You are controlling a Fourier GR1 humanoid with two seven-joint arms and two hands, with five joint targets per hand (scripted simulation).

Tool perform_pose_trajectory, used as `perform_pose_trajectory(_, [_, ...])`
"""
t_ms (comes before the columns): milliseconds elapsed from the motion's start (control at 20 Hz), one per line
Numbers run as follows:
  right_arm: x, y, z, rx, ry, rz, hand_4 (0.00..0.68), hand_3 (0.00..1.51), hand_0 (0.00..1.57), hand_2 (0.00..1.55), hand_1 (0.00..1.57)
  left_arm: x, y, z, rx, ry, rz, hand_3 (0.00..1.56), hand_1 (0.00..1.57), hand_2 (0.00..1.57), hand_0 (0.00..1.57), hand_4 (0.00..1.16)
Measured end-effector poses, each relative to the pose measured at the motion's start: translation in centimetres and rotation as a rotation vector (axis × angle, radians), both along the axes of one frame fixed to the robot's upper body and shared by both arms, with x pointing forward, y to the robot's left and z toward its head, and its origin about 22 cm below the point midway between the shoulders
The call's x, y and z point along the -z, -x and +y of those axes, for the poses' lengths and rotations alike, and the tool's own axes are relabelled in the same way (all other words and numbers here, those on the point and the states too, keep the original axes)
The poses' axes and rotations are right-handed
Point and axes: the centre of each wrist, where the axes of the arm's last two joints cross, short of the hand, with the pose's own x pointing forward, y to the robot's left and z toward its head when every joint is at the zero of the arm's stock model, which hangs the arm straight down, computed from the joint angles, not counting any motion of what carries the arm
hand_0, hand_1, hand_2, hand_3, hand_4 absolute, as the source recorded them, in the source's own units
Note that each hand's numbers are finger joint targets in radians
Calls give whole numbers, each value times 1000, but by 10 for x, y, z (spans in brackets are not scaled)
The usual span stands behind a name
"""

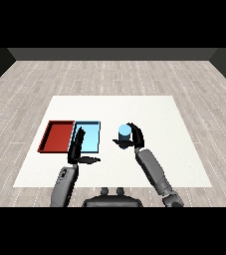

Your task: Pick the blue can and put it in the blue box

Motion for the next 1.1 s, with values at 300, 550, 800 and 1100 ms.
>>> perform_pose_trajectory(300, [-8,-1,-21,-18,1,-21,564,1377,1469,1466,1469,-8,-12,-17,39,26,9,0,0,0,0,0])
perform_pose_trajectory(550, [-15,-2,-15,-29,10,-31,562,1383,1446,1469,1446,-11,-21,-34,74,50,19,0,0,0,0,0])
perform_pose_trajectory(800, [-20,-4,-12,-49,14,-50,566,1389,1443,1468,1443,-11,-21,-48,110,53,16,0,0,0,0,0])
perform_pose_trajectory(1100, [-24,3,4,-82,-13,-55,551,1368,1443,1462,1443,-1,-31,-66,135,34,31,0,0,0,0,0])
